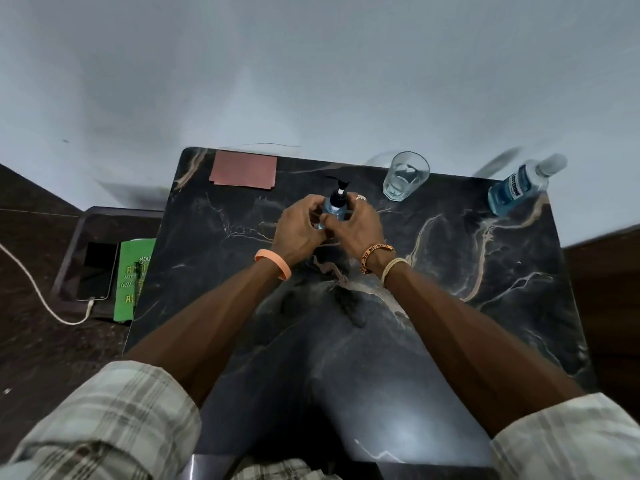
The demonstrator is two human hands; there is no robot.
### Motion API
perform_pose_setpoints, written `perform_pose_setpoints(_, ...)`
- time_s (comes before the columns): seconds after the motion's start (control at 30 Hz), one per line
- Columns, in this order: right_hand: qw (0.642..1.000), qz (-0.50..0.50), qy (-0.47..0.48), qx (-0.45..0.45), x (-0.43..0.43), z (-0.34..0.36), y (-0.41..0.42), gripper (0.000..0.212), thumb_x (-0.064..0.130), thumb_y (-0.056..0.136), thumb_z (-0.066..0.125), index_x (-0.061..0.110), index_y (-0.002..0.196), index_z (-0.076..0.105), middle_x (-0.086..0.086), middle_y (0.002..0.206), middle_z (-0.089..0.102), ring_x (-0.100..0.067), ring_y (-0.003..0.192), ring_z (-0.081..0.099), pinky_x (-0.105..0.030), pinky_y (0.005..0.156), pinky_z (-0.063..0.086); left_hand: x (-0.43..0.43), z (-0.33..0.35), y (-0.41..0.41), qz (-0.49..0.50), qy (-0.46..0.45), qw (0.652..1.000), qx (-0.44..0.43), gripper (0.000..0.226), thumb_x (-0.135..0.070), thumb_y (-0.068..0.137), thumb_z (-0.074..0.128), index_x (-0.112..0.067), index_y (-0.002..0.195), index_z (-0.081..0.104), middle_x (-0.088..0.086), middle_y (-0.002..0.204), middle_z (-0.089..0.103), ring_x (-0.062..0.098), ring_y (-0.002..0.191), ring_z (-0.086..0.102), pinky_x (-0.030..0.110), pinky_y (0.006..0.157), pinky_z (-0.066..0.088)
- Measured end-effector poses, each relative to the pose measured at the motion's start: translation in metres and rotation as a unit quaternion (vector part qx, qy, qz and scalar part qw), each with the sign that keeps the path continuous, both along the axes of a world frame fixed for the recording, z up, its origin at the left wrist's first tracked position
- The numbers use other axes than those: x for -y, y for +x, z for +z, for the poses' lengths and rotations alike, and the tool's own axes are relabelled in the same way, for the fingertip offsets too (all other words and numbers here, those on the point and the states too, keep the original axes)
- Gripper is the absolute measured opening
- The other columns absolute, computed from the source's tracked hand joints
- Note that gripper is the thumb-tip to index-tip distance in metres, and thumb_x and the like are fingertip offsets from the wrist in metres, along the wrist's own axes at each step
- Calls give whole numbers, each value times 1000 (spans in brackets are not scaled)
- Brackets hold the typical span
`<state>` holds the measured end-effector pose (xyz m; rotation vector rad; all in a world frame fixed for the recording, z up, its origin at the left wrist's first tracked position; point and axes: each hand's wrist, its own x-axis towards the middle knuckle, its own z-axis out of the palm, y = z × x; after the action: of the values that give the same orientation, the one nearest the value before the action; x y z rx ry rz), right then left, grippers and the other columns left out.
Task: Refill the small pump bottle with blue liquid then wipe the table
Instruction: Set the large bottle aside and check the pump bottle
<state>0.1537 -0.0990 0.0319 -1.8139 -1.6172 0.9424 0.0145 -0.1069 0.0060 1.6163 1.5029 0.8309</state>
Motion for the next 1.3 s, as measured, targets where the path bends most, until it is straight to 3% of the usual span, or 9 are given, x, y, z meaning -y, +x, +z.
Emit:
perform_pose_setpoints(0.1,999,32,-9,15,-11,-2,4,41,29,76,75,18,114,65,2,102,68,-16,90,64,-28,77,52,-16,-3,-3,-63,-9,998,-31,55,-22,75,83,-17,125,62,-1,116,69,14,102,65,32,92,54)
perform_pose_setpoints(0.23,1000,9,1,14,-24,-4,3,34,25,72,75,18,105,67,7,90,63,-10,78,59,-14,62,41,-40,-6,-5,-84,-9,995,-60,47,-22,76,82,-16,119,63,-2,111,70,13,96,65,33,88,55)
perform_pose_setpoints(0.33,1000,-28,-7,-9,-38,-6,-1,34,19,70,78,15,103,68,3,92,68,-13,81,65,-25,67,53,-53,-9,-6,-75,-12,996,-39,46,-27,75,82,-19,114,61,-6,106,67,12,94,65,32,83,57)
perform_pose_setpoints(0.53,996,-73,-32,-38,-73,-10,-6,55,21,67,87,10,116,68,-2,107,73,-13,92,69,-27,80,58,-77,-14,-6,-32,-12,999,-1,46,-30,75,84,-20,110,56,-4,106,68,13,94,66,40,84,58)
perform_pose_setpoints(0.77,995,-55,-23,-76,-101,-15,-11,49,10,67,85,14,113,70,-1,104,73,-14,94,70,-36,86,58,-105,-17,-9,6,1,1000,3,48,-29,69,85,-18,106,56,-4,100,71,13,88,69,42,79,59)
perform_pose_setpoints(0.9,998,-29,-5,-64,-114,-16,-14,46,6,67,80,13,112,70,-1,103,73,-14,94,69,-35,86,58,-122,-15,-15,-28,-12,1000,-4,55,-19,72,80,-17,122,57,-1,104,72,12,94,69,41,84,59)
perform_pose_setpoints(1.03,999,-22,-10,-38,-132,-19,-13,43,7,69,81,9,110,71,-3,104,72,-16,96,68,-37,87,57,-139,-14,-19,-38,-11,999,-15,49,-19,74,82,-18,119,65,-1,102,74,16,92,71,42,84,59)
perform_pose_setpoints(1.17,999,-17,-15,-23,-144,-23,-13,48,6,65,79,8,112,70,-4,106,71,-18,97,67,-39,87,56,-145,-17,-17,-24,-16,999,-17,45,-20,75,82,-18,116,64,-3,102,73,14,91,71,38,83,59)
perform_pose_setpoints(1.3,999,-16,-31,-14,-151,-32,-15,49,6,63,78,8,111,69,-4,106,70,-20,96,67,-38,86,56,-150,-25,-17,-20,-15,999,-39,41,-24,76,81,-19,112,62,-7,100,72,11,87,68,23,78,56)
